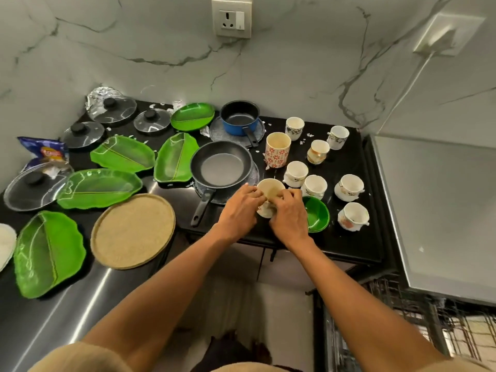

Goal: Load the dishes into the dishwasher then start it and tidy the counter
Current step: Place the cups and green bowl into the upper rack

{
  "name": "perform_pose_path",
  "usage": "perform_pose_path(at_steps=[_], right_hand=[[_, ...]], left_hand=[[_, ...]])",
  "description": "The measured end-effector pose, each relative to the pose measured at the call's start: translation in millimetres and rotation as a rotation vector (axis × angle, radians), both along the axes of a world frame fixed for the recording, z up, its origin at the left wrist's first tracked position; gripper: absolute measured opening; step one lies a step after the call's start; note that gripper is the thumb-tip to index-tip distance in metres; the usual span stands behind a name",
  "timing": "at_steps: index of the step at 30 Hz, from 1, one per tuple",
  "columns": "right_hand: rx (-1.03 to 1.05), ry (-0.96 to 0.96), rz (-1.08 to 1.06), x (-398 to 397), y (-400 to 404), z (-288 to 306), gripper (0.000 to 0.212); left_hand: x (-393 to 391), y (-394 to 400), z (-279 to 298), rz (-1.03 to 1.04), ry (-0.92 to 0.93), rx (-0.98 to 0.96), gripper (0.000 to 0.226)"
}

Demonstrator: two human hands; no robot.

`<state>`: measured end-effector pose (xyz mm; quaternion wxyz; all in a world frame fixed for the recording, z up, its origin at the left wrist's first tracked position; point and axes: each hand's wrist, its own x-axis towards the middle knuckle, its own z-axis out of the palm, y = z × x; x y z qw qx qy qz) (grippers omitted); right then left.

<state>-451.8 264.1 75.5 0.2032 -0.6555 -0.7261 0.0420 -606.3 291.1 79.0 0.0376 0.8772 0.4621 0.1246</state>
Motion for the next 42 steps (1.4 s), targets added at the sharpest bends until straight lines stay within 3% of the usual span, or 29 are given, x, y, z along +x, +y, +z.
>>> perform_pose_path(at_steps=[8, 14, 17, 20, 25, 29, 32, 42], right_hand=[[-0.024, 0.023, -0.011, -1, 3, 0, 0.025], [0.028, 0.137, -0.015, 1, -15, 4, 0.023], [0.074, 0.218, -0.048, 2, -32, 6, 0.031], [0.091, 0.295, -0.099, 0, -56, 6, 0.053], [0.143, 0.399, -0.209, -5, -103, 5, 0.085], [0.197, 0.43, -0.301, 1, -145, 5, 0.086], [0.225, 0.376, -0.377, 12, -177, -1, 0.082], [0.206, 0.19, -0.661, 79, -285, -20, 0.085]], left_hand=[[-12, 21, 11, -0.087, -0.058, 0.043, 0.018], [-18, 25, 14, -0.179, -0.186, -0.006, 0.018], [-16, 24, 21, -0.183, -0.243, -0.067, 0.023], [-10, 17, 31, -0.181, -0.296, -0.116, 0.023], [15, -2, 44, -0.086, -0.461, -0.446, 0.022], [41, -24, 47, -0.008, -0.593, -0.801, 0.02], [64, -40, 46, 0.017, -0.658, -0.947, 0.021], [167, -121, 35, -0.055, -0.545, -1.292, 0.013]])
